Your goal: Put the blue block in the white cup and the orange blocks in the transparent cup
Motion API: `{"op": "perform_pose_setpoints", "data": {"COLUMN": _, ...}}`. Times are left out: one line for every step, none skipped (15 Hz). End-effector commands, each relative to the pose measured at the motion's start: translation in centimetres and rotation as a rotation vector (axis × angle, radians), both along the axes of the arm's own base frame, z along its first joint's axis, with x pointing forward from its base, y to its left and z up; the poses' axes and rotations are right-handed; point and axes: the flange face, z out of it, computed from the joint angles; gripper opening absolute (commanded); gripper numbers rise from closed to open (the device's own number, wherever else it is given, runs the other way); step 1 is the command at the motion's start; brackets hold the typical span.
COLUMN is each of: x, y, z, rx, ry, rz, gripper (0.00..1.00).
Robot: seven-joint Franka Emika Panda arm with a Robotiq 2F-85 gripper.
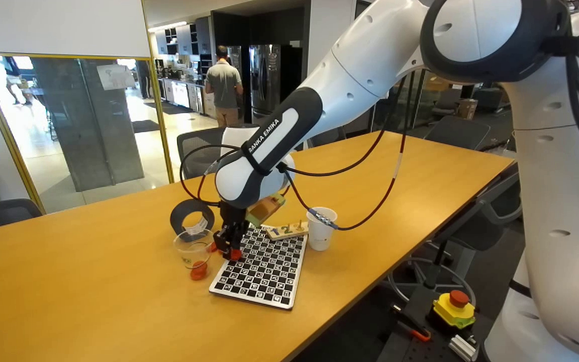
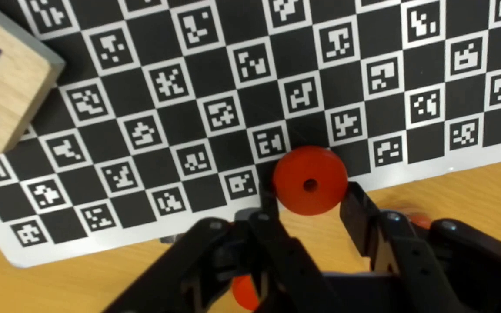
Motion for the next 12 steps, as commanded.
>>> {"op": "perform_pose_setpoints", "data": {"x": -0.2, "y": -0.4, "z": 4.2, "rx": -0.069, "ry": -0.033, "rz": -0.085, "gripper": 0.17}}
{"op": "perform_pose_setpoints", "data": {"x": -0.1, "y": -0.5, "z": 5.2, "rx": -0.094, "ry": -0.049, "rz": -0.111, "gripper": 0.16}}
{"op": "perform_pose_setpoints", "data": {"x": -0.1, "y": -0.6, "z": 6.3, "rx": -0.116, "ry": -0.066, "rz": -0.13, "gripper": 0.16}}
{"op": "perform_pose_setpoints", "data": {"x": 0.0, "y": -0.3, "z": 7.5, "rx": -0.133, "ry": -0.083, "rz": -0.141, "gripper": 0.16}}
{"op": "perform_pose_setpoints", "data": {"x": 0.3, "y": 0.0, "z": 8.6, "rx": -0.141, "ry": -0.099, "rz": -0.145, "gripper": 0.17}}
{"op": "perform_pose_setpoints", "data": {"x": 0.7, "y": 0.5, "z": 9.5, "rx": -0.14, "ry": -0.115, "rz": -0.14, "gripper": 0.17}}
{"op": "perform_pose_setpoints", "data": {"x": 0.9, "y": 0.9, "z": 10.2, "rx": -0.137, "ry": -0.127, "rz": -0.133, "gripper": 0.17}}
{"op": "perform_pose_setpoints", "data": {"x": 1.3, "y": 1.6, "z": 10.8, "rx": -0.122, "ry": -0.14, "rz": -0.118, "gripper": 0.17}}
{"op": "perform_pose_setpoints", "data": {"x": 1.5, "y": 2.1, "z": 11.3, "rx": -0.109, "ry": -0.149, "rz": -0.099, "gripper": 0.17}}
{"op": "perform_pose_setpoints", "data": {"x": 1.9, "y": 2.7, "z": 11.6, "rx": -0.096, "ry": -0.157, "rz": -0.082, "gripper": 0.17}}
{"op": "perform_pose_setpoints", "data": {"x": 2.2, "y": 3.4, "z": 11.6, "rx": -0.085, "ry": -0.159, "rz": -0.059, "gripper": 0.17}}
{"op": "perform_pose_setpoints", "data": {"x": 2.4, "y": 3.9, "z": 11.7, "rx": -0.075, "ry": -0.162, "rz": -0.042, "gripper": 0.17}}
